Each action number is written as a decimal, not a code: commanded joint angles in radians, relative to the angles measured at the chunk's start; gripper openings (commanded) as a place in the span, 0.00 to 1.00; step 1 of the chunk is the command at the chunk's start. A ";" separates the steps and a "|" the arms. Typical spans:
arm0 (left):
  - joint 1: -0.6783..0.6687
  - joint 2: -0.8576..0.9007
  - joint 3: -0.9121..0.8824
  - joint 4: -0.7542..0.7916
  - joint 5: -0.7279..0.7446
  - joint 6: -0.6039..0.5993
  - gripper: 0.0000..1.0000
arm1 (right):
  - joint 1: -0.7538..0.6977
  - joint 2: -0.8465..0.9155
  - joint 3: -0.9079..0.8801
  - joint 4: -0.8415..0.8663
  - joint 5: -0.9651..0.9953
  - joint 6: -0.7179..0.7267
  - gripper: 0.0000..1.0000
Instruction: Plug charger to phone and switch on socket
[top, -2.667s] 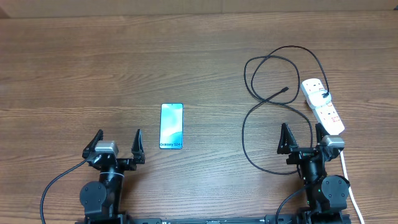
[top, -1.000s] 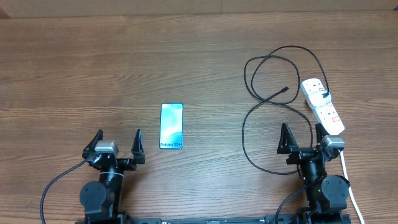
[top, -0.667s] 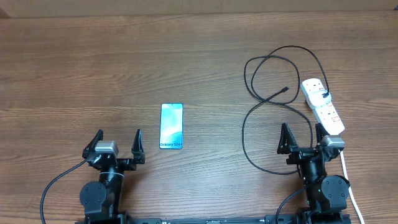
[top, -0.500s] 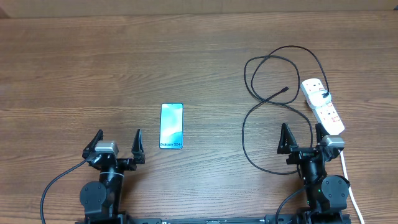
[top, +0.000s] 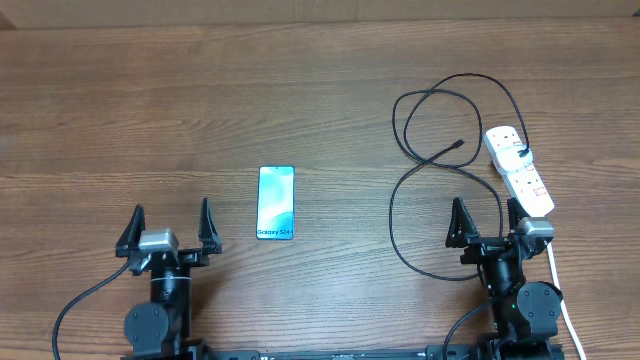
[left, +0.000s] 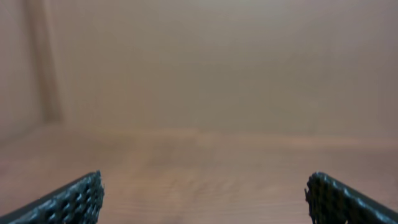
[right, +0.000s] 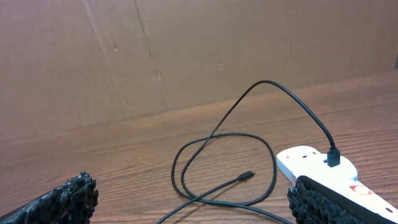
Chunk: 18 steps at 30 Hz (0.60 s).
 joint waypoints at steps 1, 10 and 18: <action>0.004 -0.006 -0.002 0.092 0.257 -0.089 1.00 | -0.002 -0.011 -0.011 0.002 0.000 -0.005 1.00; 0.004 -0.006 0.062 -0.005 0.378 -0.303 1.00 | -0.002 -0.011 -0.011 0.002 0.000 -0.005 1.00; 0.004 0.025 0.299 -0.258 0.368 -0.291 1.00 | -0.002 -0.011 -0.011 0.002 0.000 -0.005 1.00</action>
